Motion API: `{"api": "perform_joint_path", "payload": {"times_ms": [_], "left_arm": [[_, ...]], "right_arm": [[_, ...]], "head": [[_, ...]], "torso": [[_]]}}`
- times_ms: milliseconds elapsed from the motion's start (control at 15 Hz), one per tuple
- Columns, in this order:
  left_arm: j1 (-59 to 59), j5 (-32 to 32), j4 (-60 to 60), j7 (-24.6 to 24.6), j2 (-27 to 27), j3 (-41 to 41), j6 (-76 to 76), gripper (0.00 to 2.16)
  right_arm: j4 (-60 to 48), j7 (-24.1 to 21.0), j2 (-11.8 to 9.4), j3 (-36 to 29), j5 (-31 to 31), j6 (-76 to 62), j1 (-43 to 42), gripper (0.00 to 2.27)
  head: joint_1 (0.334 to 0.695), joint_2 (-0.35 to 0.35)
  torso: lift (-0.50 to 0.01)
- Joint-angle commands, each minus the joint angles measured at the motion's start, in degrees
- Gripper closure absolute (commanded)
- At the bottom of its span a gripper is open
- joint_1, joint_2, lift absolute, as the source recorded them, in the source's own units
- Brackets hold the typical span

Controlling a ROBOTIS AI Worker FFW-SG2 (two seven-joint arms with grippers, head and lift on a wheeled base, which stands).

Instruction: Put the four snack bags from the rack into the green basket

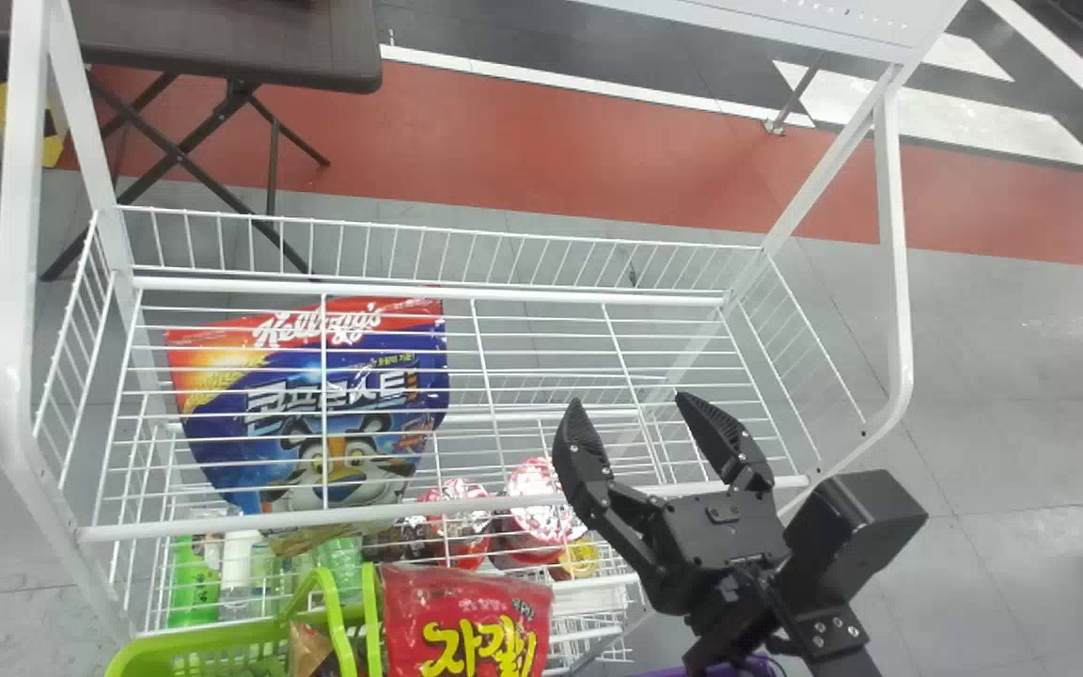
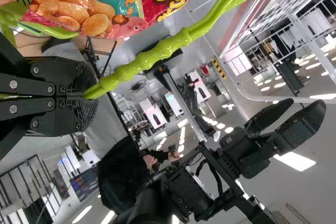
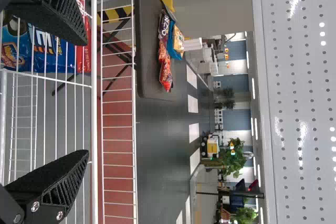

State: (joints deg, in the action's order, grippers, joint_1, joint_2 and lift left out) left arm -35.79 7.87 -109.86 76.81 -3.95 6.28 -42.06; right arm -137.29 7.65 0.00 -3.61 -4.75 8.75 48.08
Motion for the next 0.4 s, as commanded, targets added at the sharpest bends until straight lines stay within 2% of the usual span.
{"api": "perform_joint_path", "payload": {"times_ms": [0, 333], "left_arm": [[-0.15, 0.04, 0.00, 0.01, 0.00, -0.12, 0.09, 2.13], [-0.07, -0.05, -0.09, -0.08, 0.00, 0.05, 0.09, 2.13]], "right_arm": [[0.01, 0.00, 0.05, 0.00, 0.00, 0.18, -0.09, 0.08], [-0.17, 0.00, 0.05, -0.08, -0.09, 0.18, 0.00, 0.08]], "head": [[0.695, -0.350], [0.695, -0.350]], "torso": [[-0.006], [-0.006]]}}
